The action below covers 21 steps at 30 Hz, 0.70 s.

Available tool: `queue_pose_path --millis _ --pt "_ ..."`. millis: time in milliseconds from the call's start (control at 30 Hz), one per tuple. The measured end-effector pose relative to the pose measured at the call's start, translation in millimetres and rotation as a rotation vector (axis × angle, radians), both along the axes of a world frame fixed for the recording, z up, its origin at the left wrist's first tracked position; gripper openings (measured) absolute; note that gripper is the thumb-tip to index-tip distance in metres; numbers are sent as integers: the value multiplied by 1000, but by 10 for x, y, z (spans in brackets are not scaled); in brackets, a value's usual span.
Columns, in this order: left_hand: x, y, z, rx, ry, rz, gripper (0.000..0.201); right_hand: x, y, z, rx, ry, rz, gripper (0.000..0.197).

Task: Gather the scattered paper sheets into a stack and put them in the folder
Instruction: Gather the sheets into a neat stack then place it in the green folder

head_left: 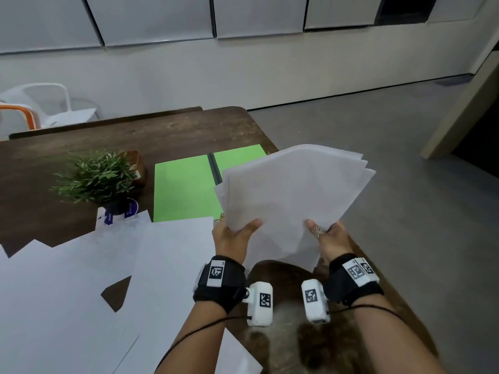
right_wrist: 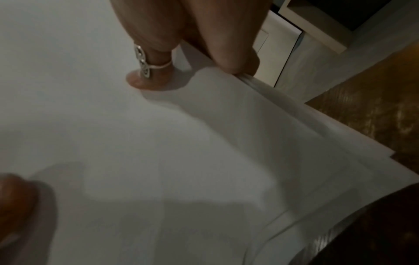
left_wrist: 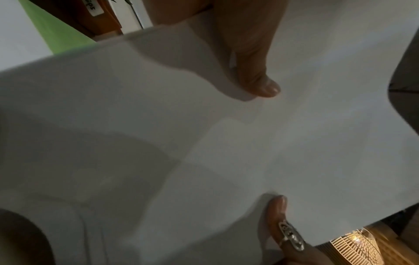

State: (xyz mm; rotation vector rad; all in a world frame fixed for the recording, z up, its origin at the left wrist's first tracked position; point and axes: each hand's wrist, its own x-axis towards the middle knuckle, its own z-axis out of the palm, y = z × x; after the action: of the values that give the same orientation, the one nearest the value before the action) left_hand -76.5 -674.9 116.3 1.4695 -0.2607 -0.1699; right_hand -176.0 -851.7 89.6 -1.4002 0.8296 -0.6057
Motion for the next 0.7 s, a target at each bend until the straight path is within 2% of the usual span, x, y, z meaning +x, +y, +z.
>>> queue_pose_path --millis 167,233,367,500,700 --pt "-23 -53 -36 -1 0 97 27 15 147 2 32 -99 -63 36" --pt "-19 -36 -115 53 8 115 31 24 156 -33 28 -113 -15 40" --pt "23 15 -279 111 -44 94 42 2 34 -115 -8 -28 81 48" --pt "96 -32 -274 47 -98 126 33 49 -86 67 -23 -44 153 40" --pt "143 -185 -242 71 -158 210 26 183 8 128 -24 -137 27 34"
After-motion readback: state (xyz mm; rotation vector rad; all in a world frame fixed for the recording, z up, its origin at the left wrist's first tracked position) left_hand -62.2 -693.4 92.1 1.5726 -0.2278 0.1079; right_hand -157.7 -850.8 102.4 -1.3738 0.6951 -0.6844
